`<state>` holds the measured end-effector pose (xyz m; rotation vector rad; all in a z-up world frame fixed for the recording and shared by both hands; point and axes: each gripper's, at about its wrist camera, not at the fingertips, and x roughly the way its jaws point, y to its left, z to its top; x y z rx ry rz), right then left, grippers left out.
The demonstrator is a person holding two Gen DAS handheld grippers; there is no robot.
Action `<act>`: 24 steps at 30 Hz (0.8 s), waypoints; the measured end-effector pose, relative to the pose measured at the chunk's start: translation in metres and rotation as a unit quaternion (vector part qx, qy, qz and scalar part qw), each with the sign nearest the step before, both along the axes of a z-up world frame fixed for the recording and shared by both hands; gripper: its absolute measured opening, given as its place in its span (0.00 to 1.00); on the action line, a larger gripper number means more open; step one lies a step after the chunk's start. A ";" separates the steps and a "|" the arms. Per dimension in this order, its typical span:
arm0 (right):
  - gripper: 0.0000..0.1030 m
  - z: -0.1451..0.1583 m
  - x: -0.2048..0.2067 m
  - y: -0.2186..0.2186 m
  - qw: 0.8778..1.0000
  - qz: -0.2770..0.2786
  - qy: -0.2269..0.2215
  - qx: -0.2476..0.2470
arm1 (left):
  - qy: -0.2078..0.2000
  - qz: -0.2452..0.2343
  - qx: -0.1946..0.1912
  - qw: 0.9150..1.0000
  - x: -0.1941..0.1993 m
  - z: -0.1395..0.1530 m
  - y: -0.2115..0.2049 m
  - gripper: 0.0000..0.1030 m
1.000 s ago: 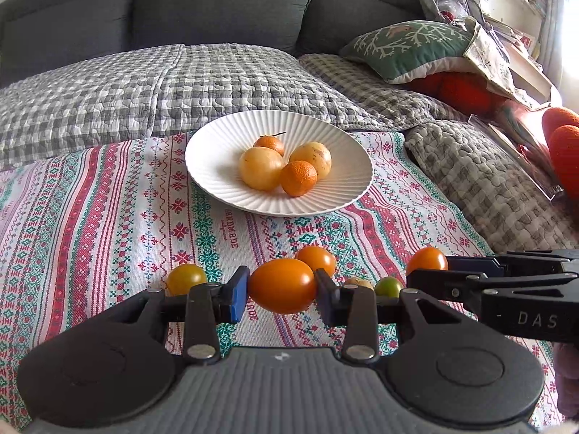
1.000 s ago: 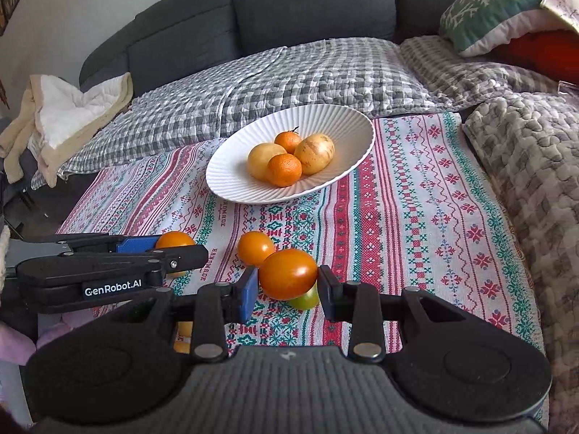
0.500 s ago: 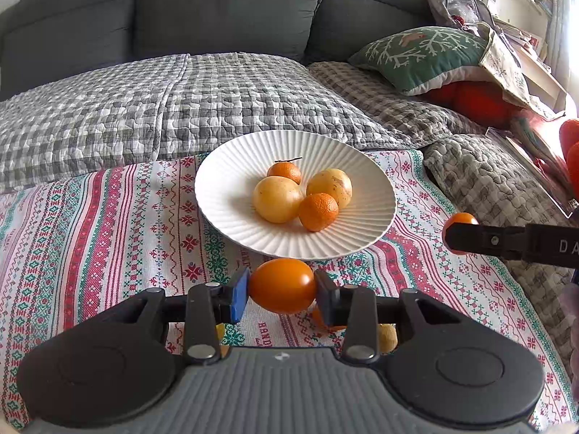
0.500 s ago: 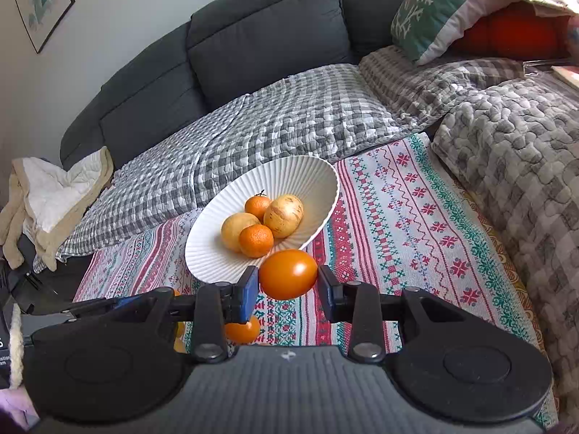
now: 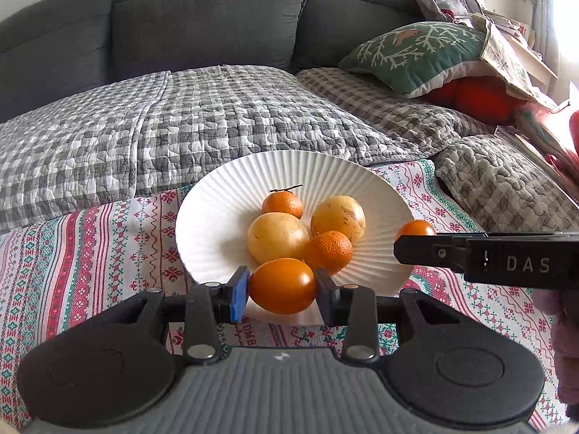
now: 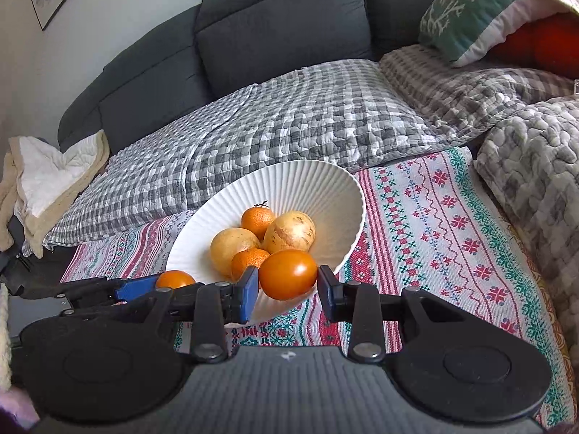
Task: Organize fruits
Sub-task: 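Carry the right gripper's orange tomato to the white plate while the left carries its own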
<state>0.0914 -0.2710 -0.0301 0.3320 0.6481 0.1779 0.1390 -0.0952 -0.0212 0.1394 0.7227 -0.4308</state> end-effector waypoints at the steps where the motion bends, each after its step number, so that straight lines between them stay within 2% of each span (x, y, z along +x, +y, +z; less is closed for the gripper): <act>1: 0.31 -0.001 0.003 0.001 1.000 0.003 0.000 -0.005 | -0.001 -0.003 0.003 1.000 0.002 -0.002 -0.001 0.27; 7: 0.31 -0.003 0.012 0.007 1.000 0.016 -0.007 -0.022 | -0.004 -0.023 0.018 1.000 0.013 -0.010 -0.007 0.27; 13: 0.31 -0.005 0.016 0.012 0.999 0.022 -0.010 -0.041 | -0.004 -0.020 0.021 1.000 0.020 -0.018 -0.007 0.27; 16: 0.34 -0.004 0.016 0.013 0.999 0.023 -0.015 -0.042 | -0.008 -0.020 0.024 0.999 0.020 -0.019 -0.007 0.28; 17: 0.40 -0.004 0.015 0.013 0.999 0.024 -0.016 -0.040 | -0.012 -0.018 0.025 0.999 0.020 -0.020 -0.007 0.28; 19: 0.46 -0.002 0.014 0.012 0.999 0.027 -0.018 -0.036 | -0.016 -0.016 0.023 0.999 0.018 -0.020 -0.006 0.34; 21: 0.48 0.000 0.013 0.012 0.999 0.027 -0.019 -0.037 | -0.017 -0.012 0.021 1.000 0.016 -0.020 -0.004 0.41; 24: 0.53 0.003 0.011 0.011 0.999 0.024 -0.018 -0.039 | -0.014 -0.011 0.019 1.000 0.011 -0.016 -0.002 0.57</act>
